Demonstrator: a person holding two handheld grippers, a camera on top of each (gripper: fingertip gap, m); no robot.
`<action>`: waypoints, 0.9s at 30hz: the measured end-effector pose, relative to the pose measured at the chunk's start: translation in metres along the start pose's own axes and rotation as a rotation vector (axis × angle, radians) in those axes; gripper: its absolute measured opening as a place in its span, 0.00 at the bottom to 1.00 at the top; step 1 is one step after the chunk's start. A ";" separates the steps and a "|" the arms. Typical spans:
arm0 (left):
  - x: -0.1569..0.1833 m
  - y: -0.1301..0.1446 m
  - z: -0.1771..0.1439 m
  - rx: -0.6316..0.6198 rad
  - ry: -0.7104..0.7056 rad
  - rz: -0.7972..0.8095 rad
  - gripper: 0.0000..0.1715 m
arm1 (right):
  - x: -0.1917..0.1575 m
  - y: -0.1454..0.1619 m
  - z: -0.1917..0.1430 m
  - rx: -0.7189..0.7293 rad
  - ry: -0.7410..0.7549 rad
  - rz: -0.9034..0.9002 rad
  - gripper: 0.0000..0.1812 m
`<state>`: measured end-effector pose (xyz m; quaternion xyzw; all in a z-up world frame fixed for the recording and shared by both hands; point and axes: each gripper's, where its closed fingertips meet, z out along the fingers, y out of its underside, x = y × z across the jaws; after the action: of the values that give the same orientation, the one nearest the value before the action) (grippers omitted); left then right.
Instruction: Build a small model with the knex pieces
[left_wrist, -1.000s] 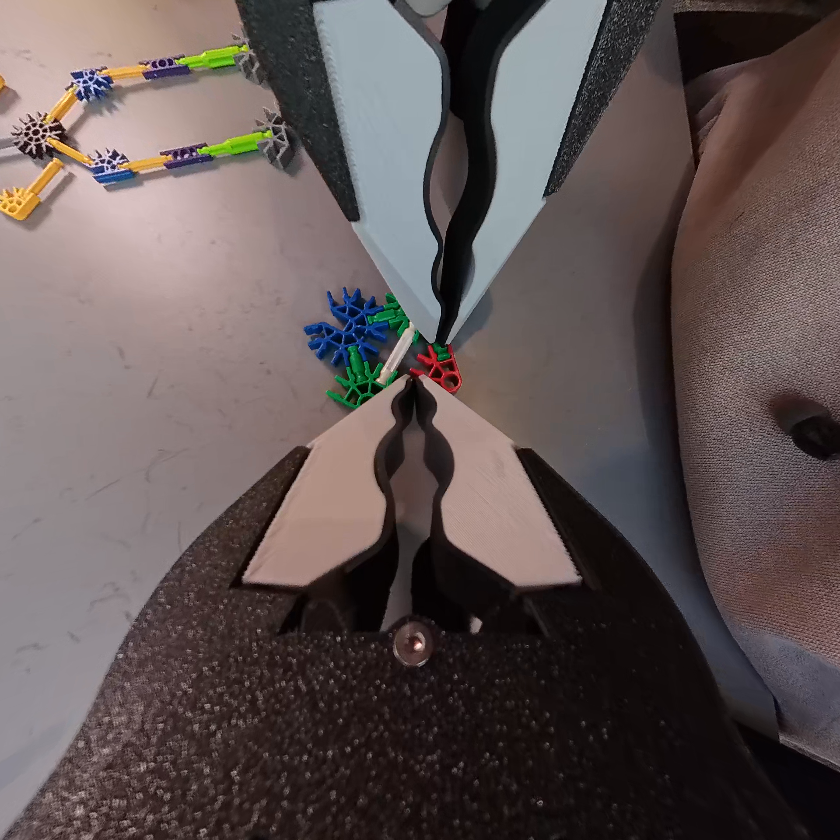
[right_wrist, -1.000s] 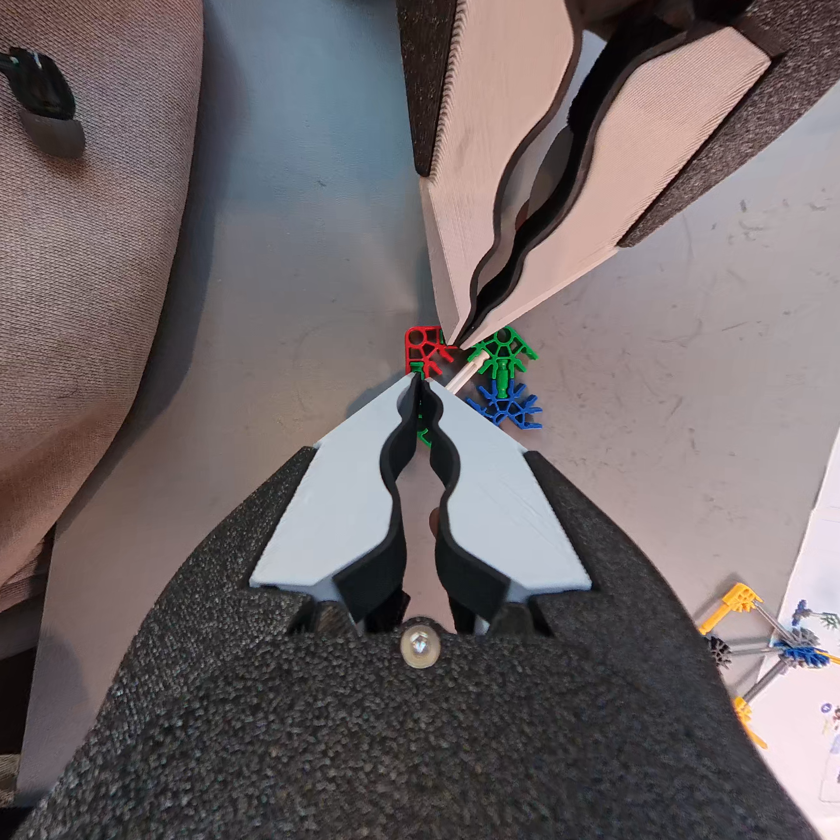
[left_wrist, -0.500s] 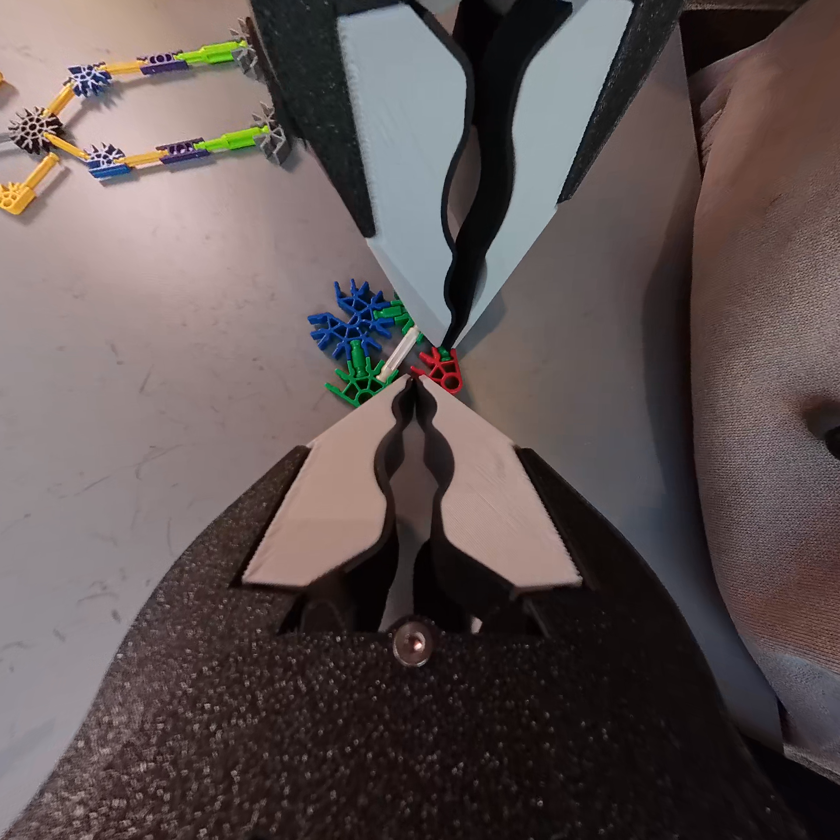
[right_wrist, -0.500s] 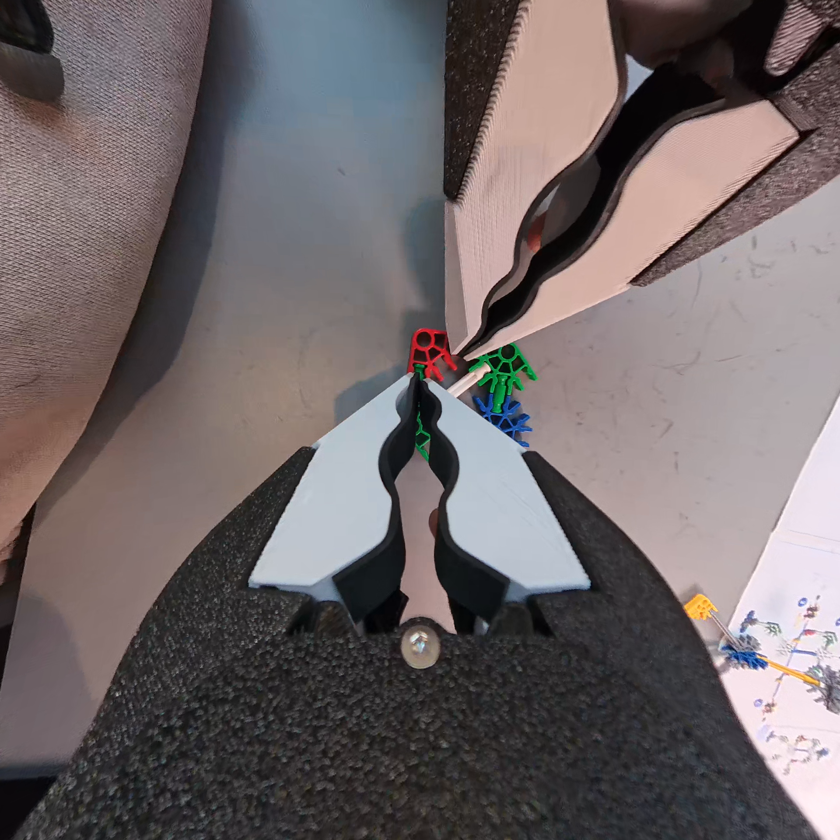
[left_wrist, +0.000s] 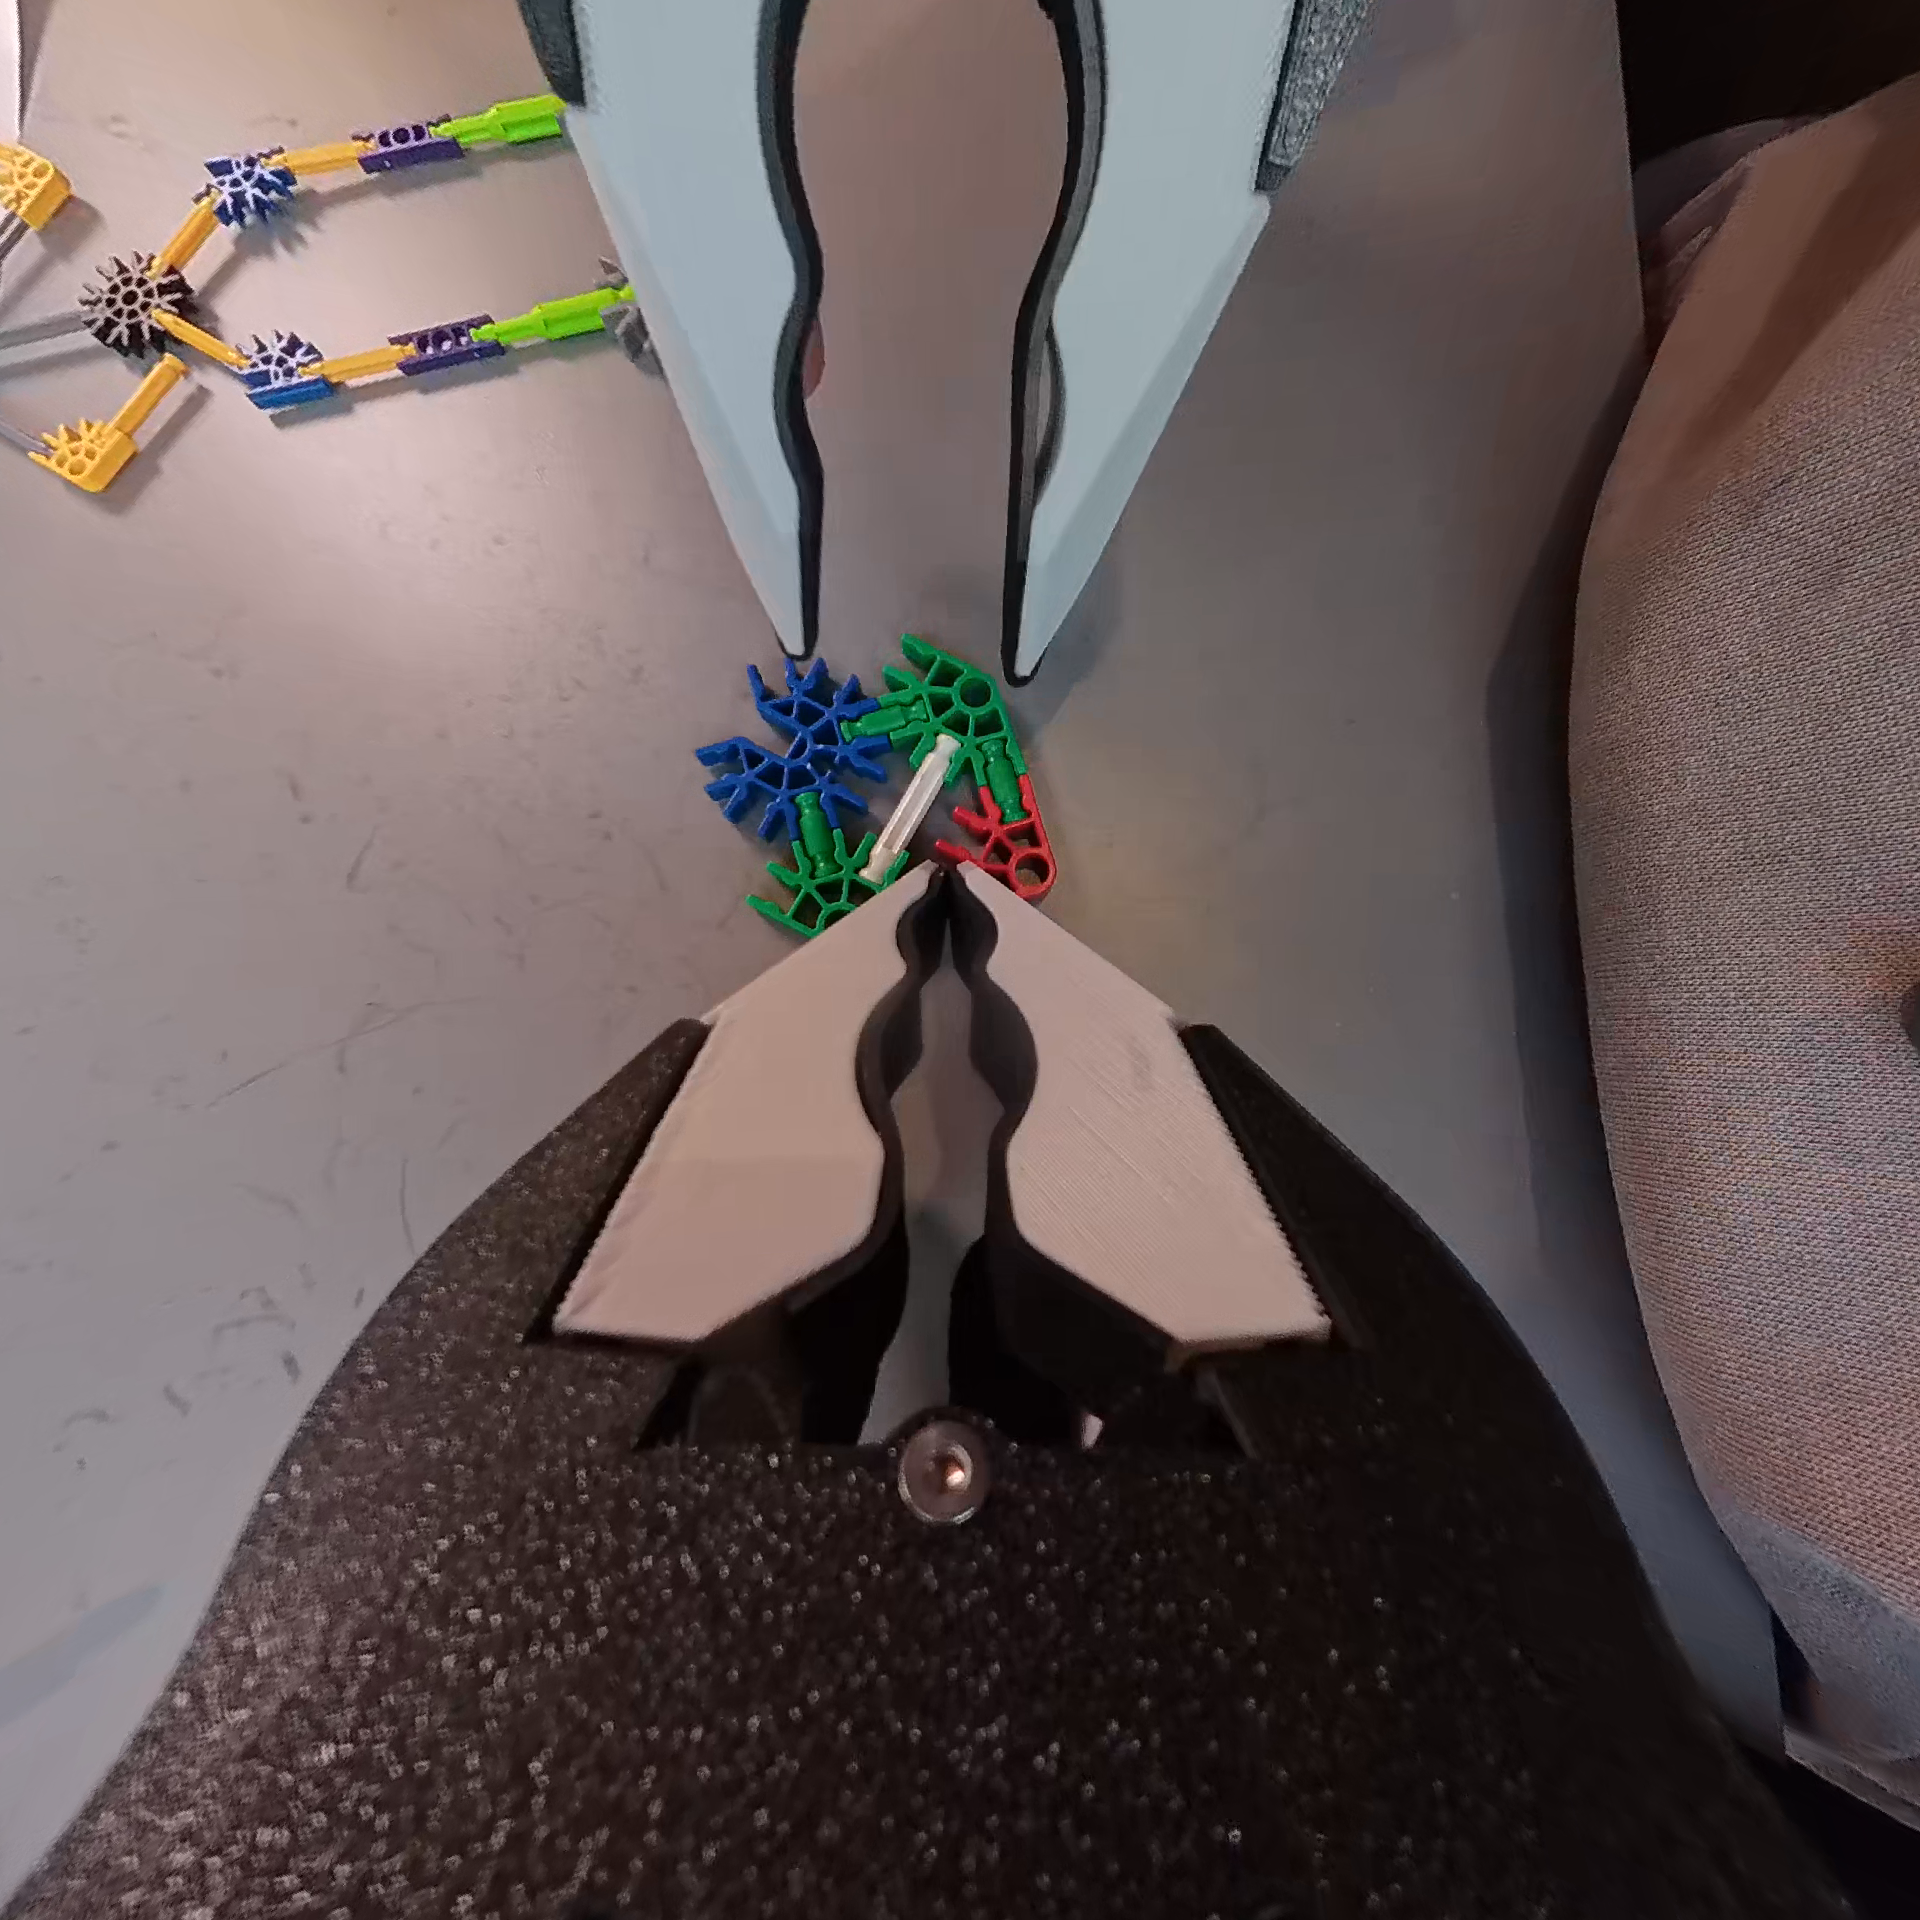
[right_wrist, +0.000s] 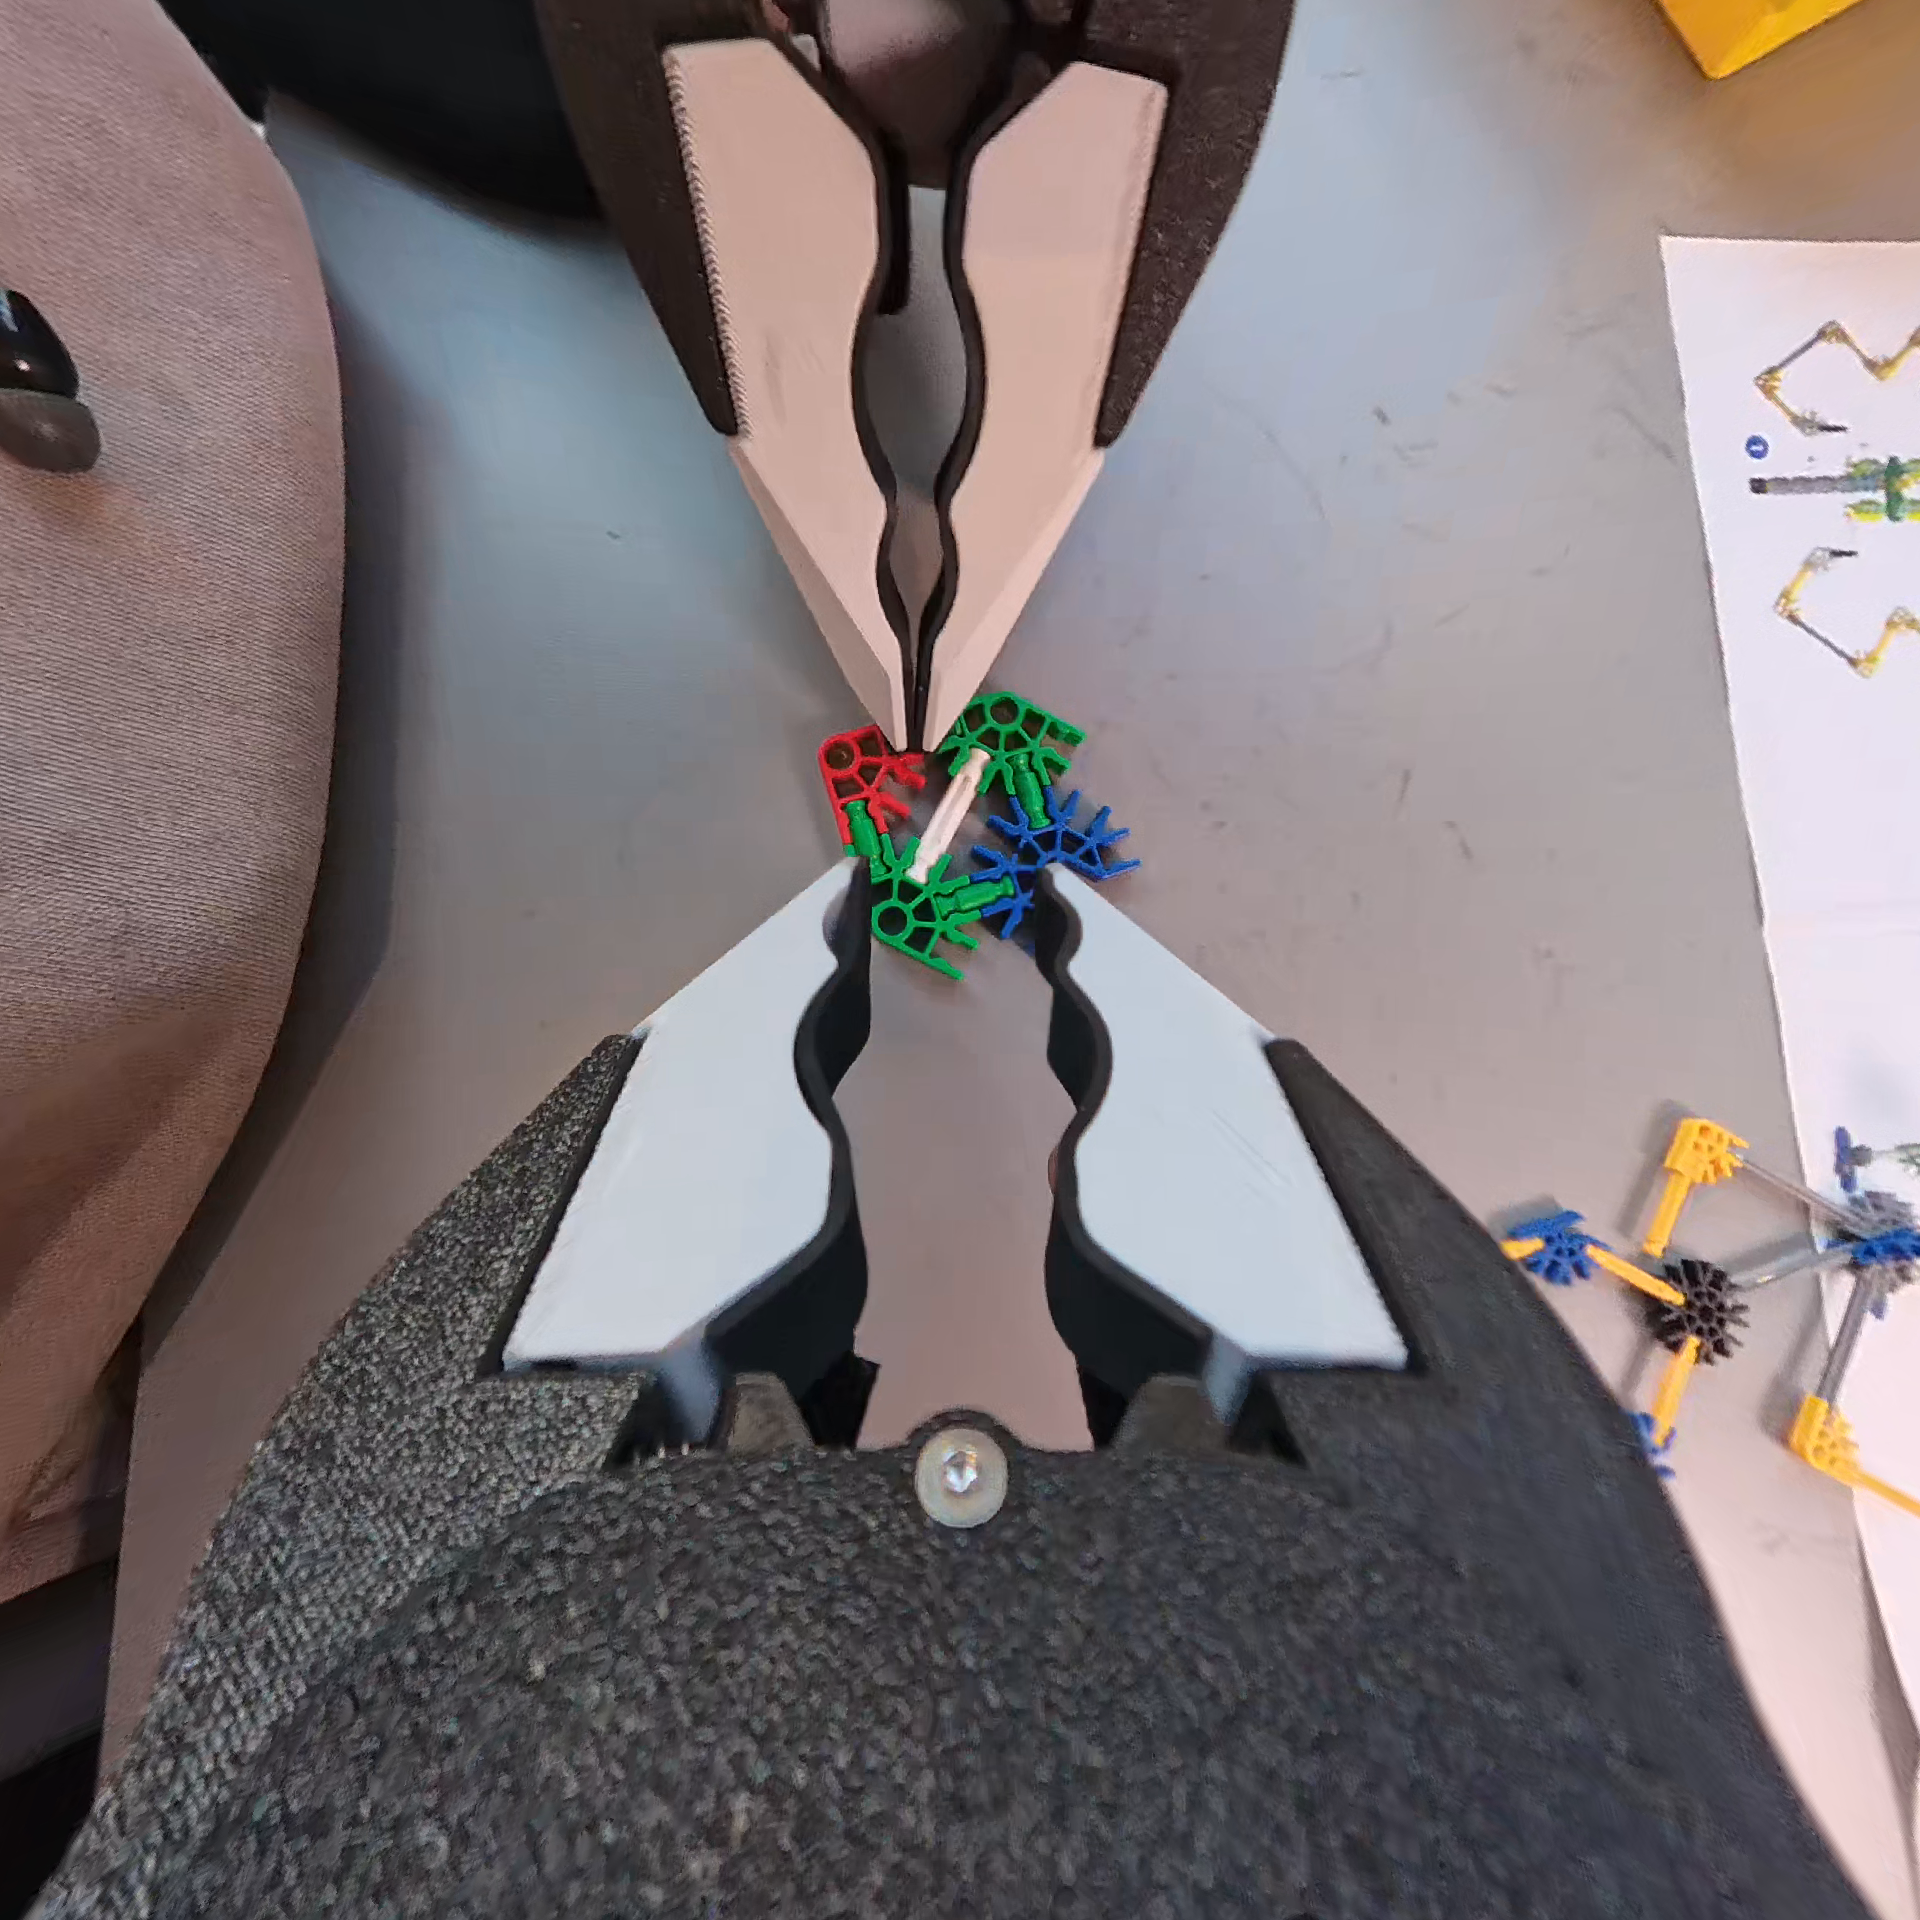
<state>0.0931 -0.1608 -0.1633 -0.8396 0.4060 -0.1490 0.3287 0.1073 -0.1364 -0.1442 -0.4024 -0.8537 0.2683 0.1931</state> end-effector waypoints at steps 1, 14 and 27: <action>0.000 0.000 0.000 0.002 -0.003 0.001 0.00 | 0.001 0.003 0.000 0.010 0.006 0.022 0.19; -0.018 0.005 -0.022 0.096 -0.010 -0.134 0.29 | 0.000 0.014 0.023 -0.037 -0.052 0.104 0.34; -0.040 0.013 -0.008 0.060 -0.144 -0.142 0.25 | 0.063 0.020 0.007 0.041 0.199 0.124 0.27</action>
<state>0.0559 -0.1392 -0.1655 -0.8646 0.3160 -0.1232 0.3708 0.0774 -0.0777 -0.1548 -0.4750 -0.7981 0.2559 0.2683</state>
